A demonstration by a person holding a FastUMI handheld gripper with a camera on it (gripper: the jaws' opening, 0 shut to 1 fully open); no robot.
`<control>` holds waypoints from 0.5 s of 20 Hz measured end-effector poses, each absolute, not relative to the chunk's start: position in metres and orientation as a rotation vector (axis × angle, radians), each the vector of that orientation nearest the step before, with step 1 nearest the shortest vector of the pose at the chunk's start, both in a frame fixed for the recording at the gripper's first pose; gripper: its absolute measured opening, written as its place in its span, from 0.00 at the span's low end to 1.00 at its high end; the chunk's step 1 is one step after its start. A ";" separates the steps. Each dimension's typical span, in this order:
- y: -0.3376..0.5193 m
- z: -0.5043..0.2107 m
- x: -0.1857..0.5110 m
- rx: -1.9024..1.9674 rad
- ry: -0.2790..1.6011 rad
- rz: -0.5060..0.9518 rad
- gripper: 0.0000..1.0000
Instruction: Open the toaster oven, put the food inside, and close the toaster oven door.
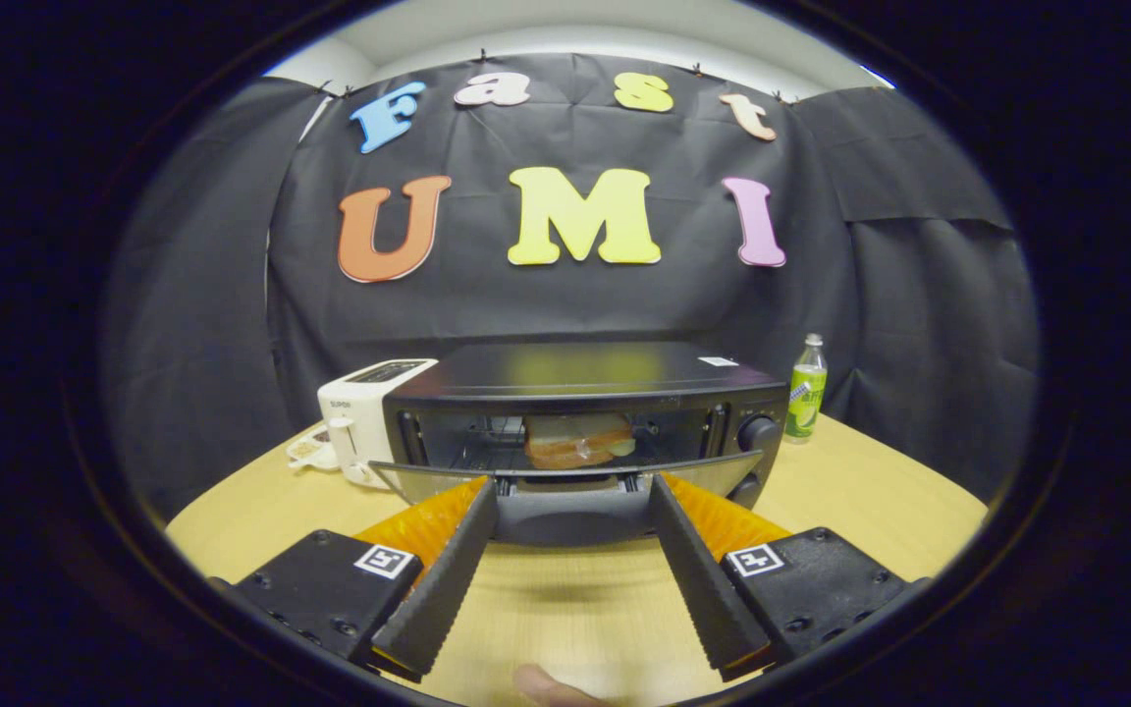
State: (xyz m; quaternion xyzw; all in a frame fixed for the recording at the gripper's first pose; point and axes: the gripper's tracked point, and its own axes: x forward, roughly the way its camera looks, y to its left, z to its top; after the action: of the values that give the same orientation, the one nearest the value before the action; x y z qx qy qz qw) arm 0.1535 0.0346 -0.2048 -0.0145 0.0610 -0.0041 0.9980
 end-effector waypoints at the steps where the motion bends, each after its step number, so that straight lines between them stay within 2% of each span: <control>1: 0.036 -0.202 0.156 -0.030 0.106 -0.001 1.00; 10: 0.043 -0.166 0.151 -0.004 0.046 0.043 1.00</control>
State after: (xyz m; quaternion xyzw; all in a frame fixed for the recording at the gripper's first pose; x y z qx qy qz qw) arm 0.1509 0.0428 -0.1661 -0.0022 0.0229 0.0214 0.9995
